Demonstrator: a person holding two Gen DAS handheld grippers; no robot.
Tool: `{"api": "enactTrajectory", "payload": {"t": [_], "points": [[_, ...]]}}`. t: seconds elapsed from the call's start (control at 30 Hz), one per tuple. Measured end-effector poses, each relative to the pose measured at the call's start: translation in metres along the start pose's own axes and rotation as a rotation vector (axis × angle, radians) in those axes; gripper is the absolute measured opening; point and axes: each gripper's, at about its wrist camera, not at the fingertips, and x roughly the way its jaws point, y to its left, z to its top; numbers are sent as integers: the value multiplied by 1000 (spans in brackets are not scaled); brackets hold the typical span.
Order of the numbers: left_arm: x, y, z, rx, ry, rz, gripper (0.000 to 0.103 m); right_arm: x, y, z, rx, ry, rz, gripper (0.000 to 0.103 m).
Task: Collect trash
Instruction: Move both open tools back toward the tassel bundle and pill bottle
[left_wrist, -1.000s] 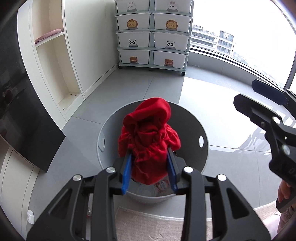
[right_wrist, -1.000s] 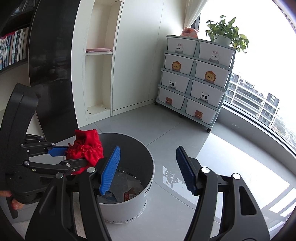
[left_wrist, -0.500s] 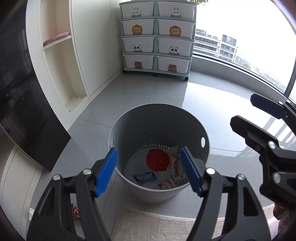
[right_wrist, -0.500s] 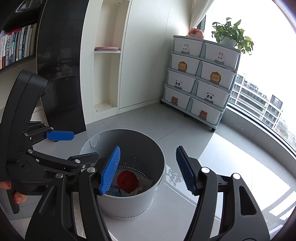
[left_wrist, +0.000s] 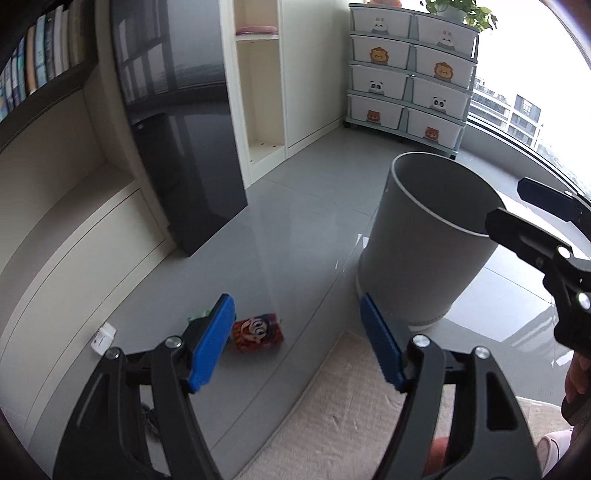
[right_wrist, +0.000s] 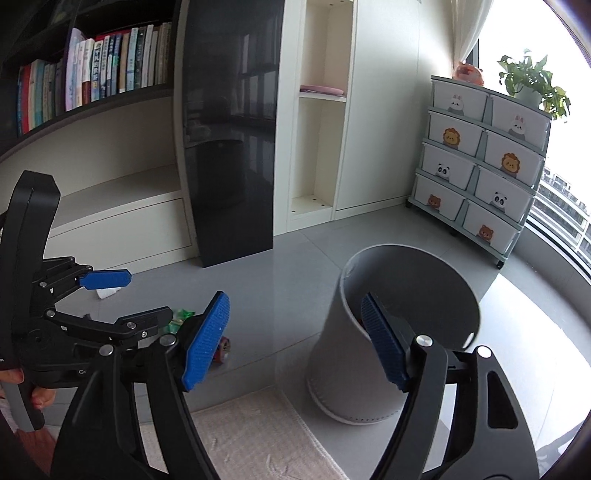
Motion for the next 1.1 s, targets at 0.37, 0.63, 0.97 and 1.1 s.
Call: {"api": "enactTrajectory", "payload": {"t": [0.37,0.63,0.97,1.1], "points": [[-51,172,-132,-280,93,230,75,27,163,-34,-109,81,192,72],[-69,242,-187,-408,132,319,75,46,236,-52,-160,117,257,72],[-34,259,-216,-452,195,294,75,84,254,-61,-173,171,251,72],[-15,260,-217,-463,215,275,75,102,256,-65,-175,194,251,72]]}}
